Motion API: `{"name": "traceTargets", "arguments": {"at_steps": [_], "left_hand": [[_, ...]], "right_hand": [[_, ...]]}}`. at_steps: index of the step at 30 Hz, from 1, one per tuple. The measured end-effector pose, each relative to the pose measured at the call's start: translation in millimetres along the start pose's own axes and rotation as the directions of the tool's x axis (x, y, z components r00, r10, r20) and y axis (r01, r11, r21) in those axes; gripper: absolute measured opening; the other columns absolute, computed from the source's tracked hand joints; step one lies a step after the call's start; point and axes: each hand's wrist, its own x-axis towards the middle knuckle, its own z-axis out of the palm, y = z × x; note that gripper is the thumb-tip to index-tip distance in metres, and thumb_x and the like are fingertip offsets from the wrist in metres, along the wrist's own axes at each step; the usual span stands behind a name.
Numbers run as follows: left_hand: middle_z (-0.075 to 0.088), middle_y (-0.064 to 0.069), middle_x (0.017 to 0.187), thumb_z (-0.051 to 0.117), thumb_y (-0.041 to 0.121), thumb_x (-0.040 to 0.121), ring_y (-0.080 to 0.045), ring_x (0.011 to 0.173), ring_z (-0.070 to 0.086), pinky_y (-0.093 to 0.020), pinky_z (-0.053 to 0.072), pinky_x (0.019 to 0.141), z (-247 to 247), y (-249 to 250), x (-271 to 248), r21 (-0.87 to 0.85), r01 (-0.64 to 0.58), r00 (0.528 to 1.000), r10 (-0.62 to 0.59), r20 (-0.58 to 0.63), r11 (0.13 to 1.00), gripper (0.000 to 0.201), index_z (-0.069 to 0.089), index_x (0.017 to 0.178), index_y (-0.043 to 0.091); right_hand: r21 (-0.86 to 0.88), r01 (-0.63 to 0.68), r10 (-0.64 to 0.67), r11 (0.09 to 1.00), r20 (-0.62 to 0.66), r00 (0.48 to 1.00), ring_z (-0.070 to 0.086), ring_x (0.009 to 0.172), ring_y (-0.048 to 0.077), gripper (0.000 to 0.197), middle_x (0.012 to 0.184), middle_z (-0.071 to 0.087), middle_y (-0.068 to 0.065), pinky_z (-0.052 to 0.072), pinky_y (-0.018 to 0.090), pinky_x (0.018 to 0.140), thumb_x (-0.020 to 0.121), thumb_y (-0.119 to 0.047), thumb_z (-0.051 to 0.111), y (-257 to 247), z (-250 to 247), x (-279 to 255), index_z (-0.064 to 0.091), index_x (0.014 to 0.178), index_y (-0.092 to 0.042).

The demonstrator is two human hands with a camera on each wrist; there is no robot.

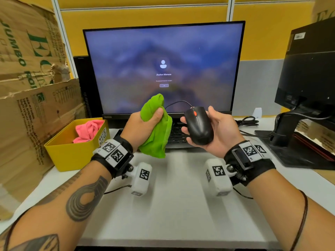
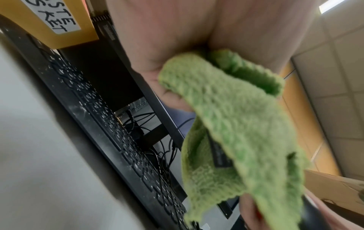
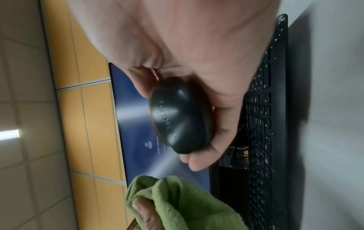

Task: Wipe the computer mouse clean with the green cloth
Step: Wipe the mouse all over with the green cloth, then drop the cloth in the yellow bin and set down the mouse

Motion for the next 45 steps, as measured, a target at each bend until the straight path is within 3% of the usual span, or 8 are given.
{"name": "traceTargets", "arguments": {"at_steps": [6,12,17,21,25,31,39,45], "left_hand": [[0.078,-0.008,0.110,0.049,0.072,0.087,-0.021,0.102,0.076,-0.044,0.059,0.096,-1,1,3,0.012,0.002,1.000,-0.002,0.008,1.000,0.056,0.068,0.103,0.022],[0.065,0.003,0.095,0.047,0.035,0.109,0.004,0.079,0.066,-0.016,0.052,0.076,19,10,-1,-0.024,-0.206,0.974,0.207,0.092,0.978,0.025,0.049,0.119,0.012],[0.059,-0.003,0.118,0.073,0.072,0.071,-0.019,0.107,0.060,-0.033,0.049,0.093,47,8,-6,0.343,-0.343,0.931,0.267,0.250,0.874,0.074,0.036,0.125,0.037],[0.070,0.005,0.105,0.072,0.064,0.084,-0.018,0.097,0.064,-0.027,0.043,0.080,48,15,2,0.363,-0.164,0.984,0.177,-0.004,0.917,0.055,0.052,0.117,0.025],[0.078,0.010,0.112,0.066,0.074,0.075,-0.014,0.108,0.072,-0.035,0.054,0.099,35,4,21,0.238,-0.121,0.981,0.153,-0.120,0.964,0.068,0.071,0.121,0.025],[0.061,0.010,0.100,0.073,0.057,0.089,-0.025,0.110,0.068,-0.039,0.053,0.099,2,-11,29,0.194,0.012,0.979,0.028,-0.202,0.981,0.065,0.049,0.124,0.008],[0.079,-0.007,0.103,0.077,0.057,0.084,-0.026,0.095,0.076,-0.054,0.059,0.095,-28,-10,18,0.133,0.019,0.998,-0.011,-0.057,0.991,0.046,0.069,0.102,0.016],[0.080,-0.008,0.090,0.074,0.040,0.094,-0.013,0.078,0.075,-0.035,0.061,0.082,-42,3,12,0.192,0.017,0.998,-0.005,-0.065,0.981,0.028,0.079,0.086,0.013]], "right_hand": [[-0.035,0.024,-0.024,0.999,-0.002,1.000,0.069,0.089,0.031,0.059,0.134,0.067,0.014,0.051,0.036,0.069,0.104,-0.054,0.031,3,3,1,0.060,0.136,-0.013],[-0.013,0.020,-0.020,1.000,-0.027,0.999,0.069,0.094,0.031,0.052,0.124,0.070,0.011,0.052,0.043,0.081,0.104,-0.053,0.035,6,10,5,0.066,0.126,-0.016],[0.028,0.040,-0.040,0.999,-0.011,0.999,0.066,0.121,0.036,0.046,0.133,0.066,0.020,0.054,0.051,0.100,0.103,-0.038,0.050,17,26,9,0.065,0.133,-0.006],[-0.065,-0.001,0.003,0.998,0.026,1.000,0.073,0.104,0.031,0.045,0.124,0.072,0.013,0.061,0.048,0.079,0.104,-0.044,0.045,21,25,3,0.069,0.127,-0.013],[-0.098,0.003,-0.002,0.995,0.017,1.000,0.067,0.100,0.036,0.054,0.124,0.069,0.015,0.057,0.046,0.071,0.098,-0.048,0.052,27,15,0,0.061,0.135,-0.010],[-0.074,0.049,-0.049,0.996,0.000,0.999,0.071,0.081,0.029,0.058,0.125,0.066,0.013,0.053,0.038,0.067,0.103,-0.052,0.037,8,-4,0,0.056,0.140,-0.011],[-0.066,0.080,-0.080,0.995,-0.007,0.997,0.070,0.085,0.029,0.021,0.106,0.066,0.010,0.055,0.037,0.068,0.097,-0.031,0.052,8,-9,0,0.060,0.111,-0.018],[-0.035,0.143,-0.144,0.989,-0.023,0.989,0.071,0.079,0.030,0.023,0.093,0.061,0.015,0.061,0.042,0.073,0.090,-0.004,0.051,17,-3,8,0.054,0.112,-0.009]]}}
